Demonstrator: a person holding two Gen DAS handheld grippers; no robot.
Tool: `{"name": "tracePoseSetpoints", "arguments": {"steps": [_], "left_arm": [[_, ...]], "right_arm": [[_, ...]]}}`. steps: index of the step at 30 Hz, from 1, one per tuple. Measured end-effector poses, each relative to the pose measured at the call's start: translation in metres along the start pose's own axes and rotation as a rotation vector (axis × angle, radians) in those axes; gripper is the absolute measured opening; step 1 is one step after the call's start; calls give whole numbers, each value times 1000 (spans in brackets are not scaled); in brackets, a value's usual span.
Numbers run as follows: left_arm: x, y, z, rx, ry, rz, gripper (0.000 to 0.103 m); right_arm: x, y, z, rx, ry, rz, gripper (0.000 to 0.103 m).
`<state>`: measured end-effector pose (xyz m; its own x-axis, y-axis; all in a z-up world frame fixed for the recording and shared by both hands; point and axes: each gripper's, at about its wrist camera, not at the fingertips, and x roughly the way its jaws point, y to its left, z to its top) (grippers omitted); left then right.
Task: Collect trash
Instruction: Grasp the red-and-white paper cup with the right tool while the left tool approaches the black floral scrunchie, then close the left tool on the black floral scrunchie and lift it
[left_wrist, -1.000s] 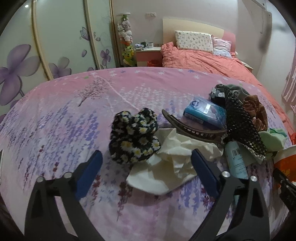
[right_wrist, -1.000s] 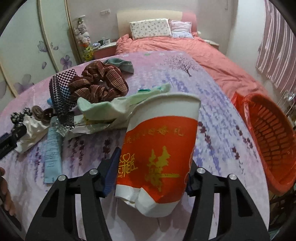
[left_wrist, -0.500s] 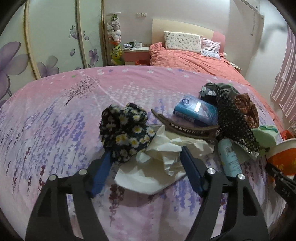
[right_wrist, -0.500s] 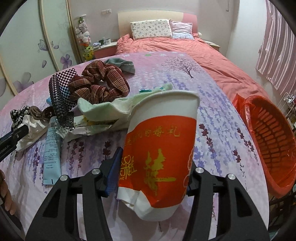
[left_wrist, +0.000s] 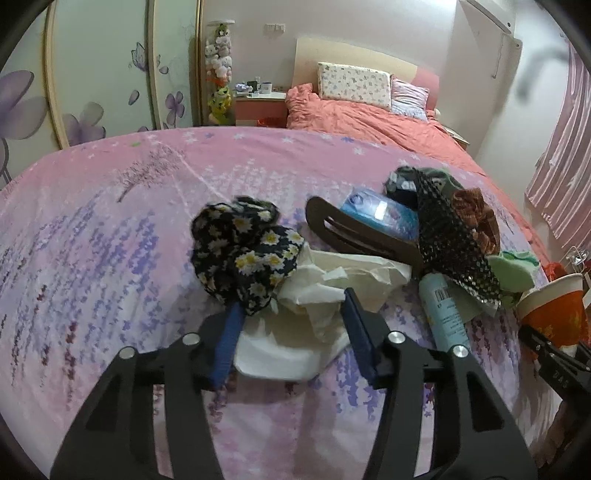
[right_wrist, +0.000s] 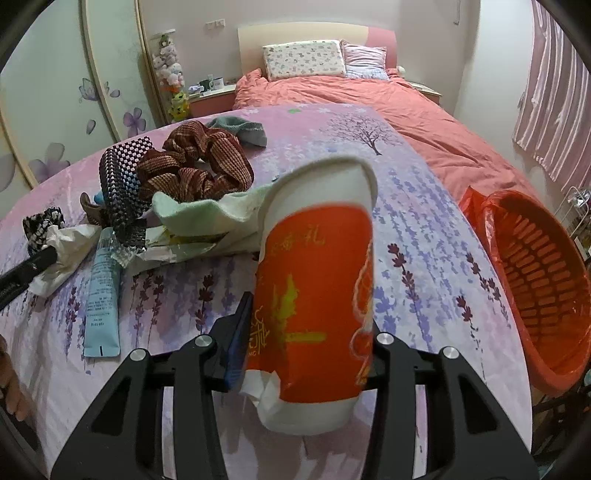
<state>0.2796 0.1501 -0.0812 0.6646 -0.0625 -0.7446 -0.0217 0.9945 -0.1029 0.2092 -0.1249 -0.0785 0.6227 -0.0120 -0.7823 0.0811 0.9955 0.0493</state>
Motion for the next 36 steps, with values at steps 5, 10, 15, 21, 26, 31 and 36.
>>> {"name": "tracePoseSetpoints", "arguments": {"steps": [5, 10, 15, 21, 26, 31, 36], "left_arm": [[5, -7, -4, -3, 35, -48, 29], [-5, -11, -8, 1, 26, -72, 23], [-19, 3, -7, -8, 4, -72, 47], [-12, 6, -8, -5, 31, -62, 48], [-17, 7, -8, 7, 8, -49, 58], [-39, 34, 3, -52, -58, -33, 67], [-15, 46, 12, -76, 1, 5, 51]], "right_arm": [[-4, -3, -5, -8, 0, 2, 44], [-4, -6, -5, 0, -2, 14, 41], [-3, -6, -5, -5, -1, 12, 42], [-2, -5, -5, -8, -1, 12, 42], [-2, -5, -6, -18, -1, 17, 42], [-2, -4, -6, -29, -1, 12, 42], [-2, -1, -5, -40, 0, 9, 42]]}}
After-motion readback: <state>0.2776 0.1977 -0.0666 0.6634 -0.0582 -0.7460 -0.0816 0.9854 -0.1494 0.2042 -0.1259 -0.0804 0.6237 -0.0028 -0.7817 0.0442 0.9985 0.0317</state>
